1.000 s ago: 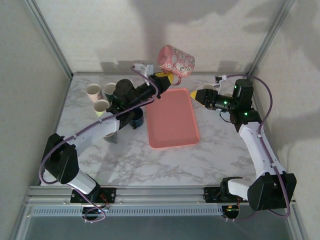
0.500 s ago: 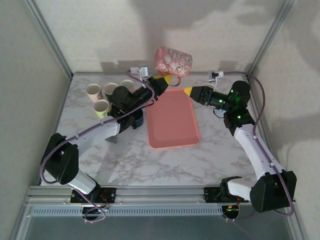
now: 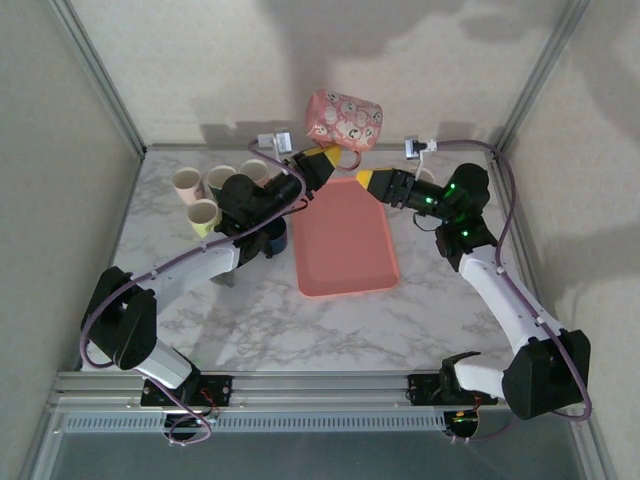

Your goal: Turn the mug right side up

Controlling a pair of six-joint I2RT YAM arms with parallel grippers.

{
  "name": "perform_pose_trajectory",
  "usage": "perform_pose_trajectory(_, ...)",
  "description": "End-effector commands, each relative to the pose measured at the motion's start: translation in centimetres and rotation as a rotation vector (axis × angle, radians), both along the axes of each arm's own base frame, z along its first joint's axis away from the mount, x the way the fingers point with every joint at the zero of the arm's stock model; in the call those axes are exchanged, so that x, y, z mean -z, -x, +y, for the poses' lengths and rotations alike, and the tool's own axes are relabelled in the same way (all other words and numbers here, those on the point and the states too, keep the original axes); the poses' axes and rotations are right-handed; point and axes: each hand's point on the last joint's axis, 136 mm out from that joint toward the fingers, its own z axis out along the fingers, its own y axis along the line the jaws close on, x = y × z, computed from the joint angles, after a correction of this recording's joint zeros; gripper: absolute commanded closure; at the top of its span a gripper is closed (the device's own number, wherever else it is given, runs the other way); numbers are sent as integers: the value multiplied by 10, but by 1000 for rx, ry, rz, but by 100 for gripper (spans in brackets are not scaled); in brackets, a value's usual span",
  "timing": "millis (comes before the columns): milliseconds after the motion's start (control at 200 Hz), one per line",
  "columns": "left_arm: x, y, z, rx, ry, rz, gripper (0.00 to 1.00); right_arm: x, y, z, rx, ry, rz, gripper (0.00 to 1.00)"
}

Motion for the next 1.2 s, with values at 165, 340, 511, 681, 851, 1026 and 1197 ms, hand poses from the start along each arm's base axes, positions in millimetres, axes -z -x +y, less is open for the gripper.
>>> perform_pose_trajectory(165, -68, 45, 25, 43, 170, -189, 100, -21, 0, 7, -14, -26, -92, 51)
perform_pose_trajectory(340, -68, 46, 24, 56, 178, -188, 100, -30, -2, 9, -19, -46, -107, 53)
perform_pose_trajectory(511, -67, 48, 22, 74, 181, -188, 100, -37, -5, 16, -47, -88, -102, 55)
perform_pose_trajectory(681, -66, 48, 22, 78, 182, -186, 100, -44, -6, 21, -59, -112, -108, 60)
perform_pose_trajectory(851, -64, 48, 24, 73, 187, -183, 100, -49, -8, 26, -65, -139, -113, 64)
perform_pose_trajectory(1026, -62, 48, 25, 76, 197, -183, 100, -54, -10, 29, -70, -165, -114, 71)
perform_pose_trajectory(1197, -60, 47, 25, 75, 199, -177, 100, -56, -10, 29, -61, -165, -123, 90)
